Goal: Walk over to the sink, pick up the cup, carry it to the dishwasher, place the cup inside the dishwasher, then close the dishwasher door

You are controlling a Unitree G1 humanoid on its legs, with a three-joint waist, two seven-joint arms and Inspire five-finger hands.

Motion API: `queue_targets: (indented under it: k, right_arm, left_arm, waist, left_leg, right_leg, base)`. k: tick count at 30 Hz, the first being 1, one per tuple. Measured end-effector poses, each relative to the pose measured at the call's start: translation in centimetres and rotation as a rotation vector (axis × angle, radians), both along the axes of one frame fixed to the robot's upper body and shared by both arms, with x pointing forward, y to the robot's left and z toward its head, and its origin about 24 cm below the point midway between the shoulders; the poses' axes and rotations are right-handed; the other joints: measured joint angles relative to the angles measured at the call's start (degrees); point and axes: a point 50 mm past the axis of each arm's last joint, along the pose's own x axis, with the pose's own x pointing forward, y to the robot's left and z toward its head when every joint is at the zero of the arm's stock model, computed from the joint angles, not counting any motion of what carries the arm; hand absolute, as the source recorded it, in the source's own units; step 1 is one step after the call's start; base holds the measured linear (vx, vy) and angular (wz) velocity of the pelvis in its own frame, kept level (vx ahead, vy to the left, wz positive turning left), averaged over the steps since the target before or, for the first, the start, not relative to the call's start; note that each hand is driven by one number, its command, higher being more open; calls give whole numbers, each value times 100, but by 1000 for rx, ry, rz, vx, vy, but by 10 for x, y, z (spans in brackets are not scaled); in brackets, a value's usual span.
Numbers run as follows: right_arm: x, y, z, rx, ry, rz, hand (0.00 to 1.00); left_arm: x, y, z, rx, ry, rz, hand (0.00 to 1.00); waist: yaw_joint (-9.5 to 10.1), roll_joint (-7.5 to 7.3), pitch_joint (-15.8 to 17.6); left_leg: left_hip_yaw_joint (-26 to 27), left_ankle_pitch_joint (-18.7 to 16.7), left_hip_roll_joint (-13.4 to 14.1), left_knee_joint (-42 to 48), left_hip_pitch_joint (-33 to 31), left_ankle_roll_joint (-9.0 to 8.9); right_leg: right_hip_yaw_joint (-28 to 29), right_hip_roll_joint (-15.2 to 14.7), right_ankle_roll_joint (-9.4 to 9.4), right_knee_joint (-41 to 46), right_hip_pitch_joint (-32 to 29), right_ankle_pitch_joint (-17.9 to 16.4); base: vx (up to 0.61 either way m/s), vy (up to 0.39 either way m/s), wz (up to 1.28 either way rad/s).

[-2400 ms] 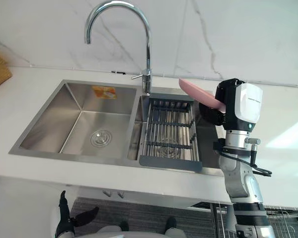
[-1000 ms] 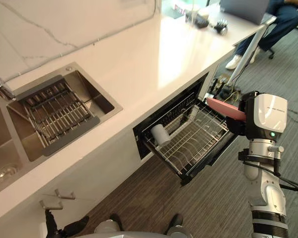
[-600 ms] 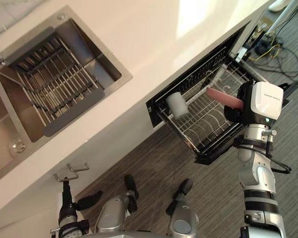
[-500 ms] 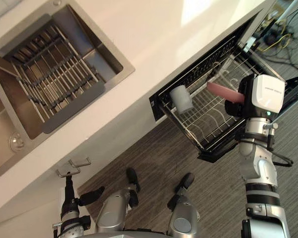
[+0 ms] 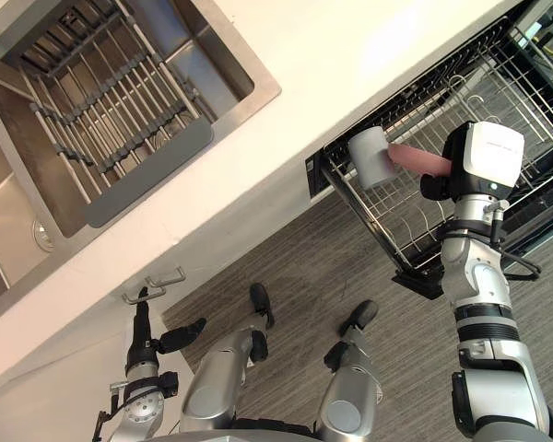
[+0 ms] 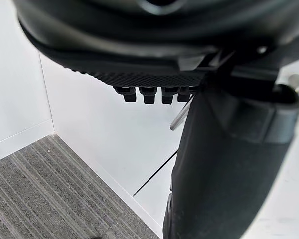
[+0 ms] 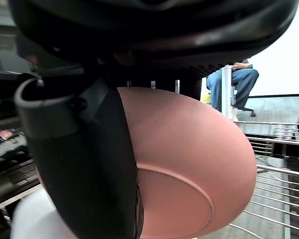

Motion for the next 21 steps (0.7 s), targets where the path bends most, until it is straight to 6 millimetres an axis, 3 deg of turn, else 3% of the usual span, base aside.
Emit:
queue_targets:
  k: [6,14,21]
  right_arm:
    - [-2,-8,8,-16,-11,-39,100]
    - [-2,-2,16,-10,-52,22,100]
    - [-14,-1,32,26,-149,62,100]
  left_arm:
    - [0,-1,0,-8,0,6,100]
    - [-1,0,-1,-6,13,11,100]
    - [-3,0,-3,-5,25,14,100]
  waist:
    - [-26,0,0]
    - [-55,-2,1]
    - [-88,-5,-1]
  left_leg:
    - [-1,1,9,23,-1,1]
    - [60,3,15,40,114,5]
    - [61,174,-58,-365,501,13]
  right_leg:
    - [10,-1,0,25,-3,0]
    - [98,-33,-1,118,36,-1]
    - [95,-67,49,209,227,-79]
  base:
    - [0,0,0]
    - [-17,15,-4]
    - [-1,4,0]
